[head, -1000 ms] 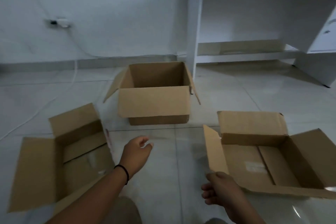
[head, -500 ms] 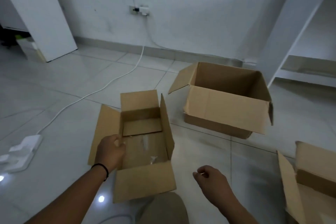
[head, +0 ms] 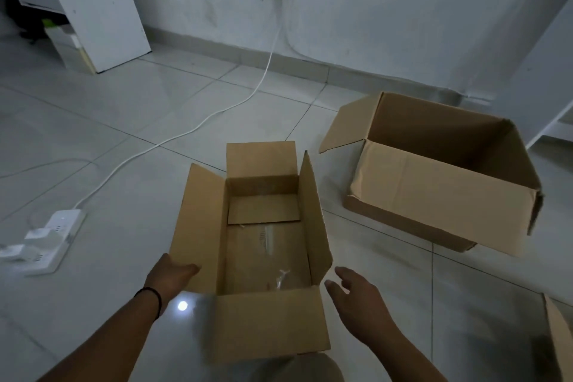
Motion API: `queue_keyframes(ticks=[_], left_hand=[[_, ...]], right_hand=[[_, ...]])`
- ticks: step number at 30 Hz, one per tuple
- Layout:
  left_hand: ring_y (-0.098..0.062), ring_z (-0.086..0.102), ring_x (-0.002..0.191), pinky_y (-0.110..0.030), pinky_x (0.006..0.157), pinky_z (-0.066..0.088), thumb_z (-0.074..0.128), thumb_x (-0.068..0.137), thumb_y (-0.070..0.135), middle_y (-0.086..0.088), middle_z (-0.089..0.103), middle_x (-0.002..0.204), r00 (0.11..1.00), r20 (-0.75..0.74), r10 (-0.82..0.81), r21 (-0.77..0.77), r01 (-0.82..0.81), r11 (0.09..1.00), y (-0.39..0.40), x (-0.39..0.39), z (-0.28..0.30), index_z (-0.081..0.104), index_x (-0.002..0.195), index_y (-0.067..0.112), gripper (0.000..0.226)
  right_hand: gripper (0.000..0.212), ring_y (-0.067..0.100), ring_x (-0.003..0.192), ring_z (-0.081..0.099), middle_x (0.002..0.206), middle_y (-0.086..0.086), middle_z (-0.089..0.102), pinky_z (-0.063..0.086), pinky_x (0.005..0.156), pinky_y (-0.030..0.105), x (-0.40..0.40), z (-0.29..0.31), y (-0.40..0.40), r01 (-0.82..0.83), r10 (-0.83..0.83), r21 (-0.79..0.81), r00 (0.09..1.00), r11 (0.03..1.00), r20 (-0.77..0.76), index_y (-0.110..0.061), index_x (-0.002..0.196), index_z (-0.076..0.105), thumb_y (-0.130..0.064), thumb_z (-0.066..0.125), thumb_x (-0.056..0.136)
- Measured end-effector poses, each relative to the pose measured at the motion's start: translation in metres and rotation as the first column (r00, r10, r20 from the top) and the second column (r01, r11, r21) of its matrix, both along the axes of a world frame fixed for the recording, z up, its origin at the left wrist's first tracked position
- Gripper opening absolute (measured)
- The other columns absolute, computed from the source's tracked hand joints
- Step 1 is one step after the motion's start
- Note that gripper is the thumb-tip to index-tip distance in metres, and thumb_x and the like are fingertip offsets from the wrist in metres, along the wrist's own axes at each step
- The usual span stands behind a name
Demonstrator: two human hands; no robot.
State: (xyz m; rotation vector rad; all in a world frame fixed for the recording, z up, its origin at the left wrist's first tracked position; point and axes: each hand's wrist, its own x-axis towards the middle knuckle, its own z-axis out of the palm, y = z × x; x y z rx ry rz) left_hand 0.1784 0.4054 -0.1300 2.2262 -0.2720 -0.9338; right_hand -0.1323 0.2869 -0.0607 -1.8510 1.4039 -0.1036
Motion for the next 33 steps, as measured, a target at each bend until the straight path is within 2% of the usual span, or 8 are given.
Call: queue_keyframes(ticks=[3,6,12,16,18,23,29,33], left_hand=[[-0.03,0.064,0.087,-0.038,0.079,0.052,0.061,0.058,0.034,-0.014,0.069,0.098,0.996,0.081,0.027,-0.02,-0.026,0.999,-0.004,-0.001,-0.001,0.065,0.1,0.007,0.051],[-0.035,0.063,0.076,-0.042,0.071,0.057,0.044,0.055,0.021,-0.02,0.068,0.084,0.993,0.113,0.044,0.006,-0.045,0.999,-0.008,0.0,0.0,0.065,0.078,0.002,0.036],[-0.042,0.067,0.081,-0.056,0.069,0.057,0.045,0.06,0.007,-0.03,0.067,0.093,0.999,-0.024,0.048,0.0,-0.048,0.999,-0.016,-0.007,0.007,0.063,0.09,-0.015,0.041],[-0.038,0.062,0.091,-0.036,0.053,0.059,0.046,0.08,-0.001,-0.023,0.061,0.11,0.97,-0.202,0.136,-0.072,-0.153,0.986,-0.017,-0.025,0.004,0.058,0.104,-0.006,0.028],[-0.037,0.061,0.094,-0.03,0.047,0.057,0.043,0.084,-0.003,-0.02,0.061,0.111,0.948,-0.28,0.153,-0.116,-0.192,0.974,-0.018,-0.04,0.003,0.059,0.105,-0.001,0.026],[-0.035,0.062,0.093,-0.031,0.052,0.059,0.043,0.087,-0.003,-0.019,0.062,0.11,0.873,-0.445,0.2,-0.174,-0.304,0.937,-0.021,-0.088,0.004,0.056,0.109,-0.002,0.025],[-0.034,0.059,0.085,-0.045,0.075,0.054,0.036,0.088,-0.008,-0.016,0.063,0.094,0.708,-0.68,0.19,-0.163,-0.399,0.902,-0.036,-0.146,0.022,0.057,0.093,-0.002,0.022],[-0.03,0.058,0.084,-0.046,0.082,0.045,0.038,0.09,-0.001,-0.015,0.061,0.091,0.703,-0.702,0.112,-0.117,-0.269,0.956,-0.042,-0.173,0.027,0.055,0.087,0.004,0.018]], right_hand=[[0.052,0.014,0.132,0.041,0.148,0.001,0.041,0.035,0.11,0.03,0.011,-0.003,-0.013,0.015,-0.015,0.004,0.999,1.0,0.039,-0.015,0.143,0.034,-0.033,0.045,0.096],[0.041,0.005,0.113,0.047,0.124,-0.011,0.051,0.039,0.087,0.015,0.021,-0.003,-0.024,-0.021,0.016,0.041,0.992,0.999,0.122,-0.02,0.138,0.042,-0.026,0.043,0.098],[0.051,0.017,0.137,0.036,0.149,0.0,0.038,0.029,0.111,0.028,0.032,-0.004,-0.037,-0.078,0.072,0.039,0.988,0.996,0.137,-0.017,0.147,0.027,-0.026,0.041,0.098],[0.059,0.019,0.143,0.024,0.156,0.005,0.025,0.021,0.114,0.027,0.023,-0.005,-0.033,-0.012,0.021,-0.111,0.996,0.994,0.086,-0.015,0.148,0.023,-0.026,0.049,0.095],[0.057,0.021,0.139,0.031,0.152,0.009,0.031,0.027,0.111,0.028,0.01,-0.012,-0.026,0.082,-0.072,-0.139,0.994,0.987,0.079,-0.013,0.144,0.032,-0.022,0.053,0.093],[0.045,0.026,0.115,0.052,0.131,0.014,0.051,0.042,0.095,0.033,-0.024,-0.035,0.007,0.264,-0.269,-0.095,0.962,0.96,-0.044,-0.008,0.129,0.05,-0.023,0.06,0.088],[0.033,0.006,0.089,0.058,0.111,0.001,0.066,0.037,0.074,0.01,-0.018,-0.034,0.038,-0.03,0.031,-0.008,0.996,1.0,0.082,-0.016,0.12,0.064,-0.026,0.058,0.089],[0.03,0.008,0.076,0.054,0.093,0.0,0.064,0.041,0.068,0.018,-0.005,-0.039,0.037,0.034,-0.055,0.162,0.991,0.986,0.124,-0.017,0.115,0.066,-0.027,0.049,0.092]])
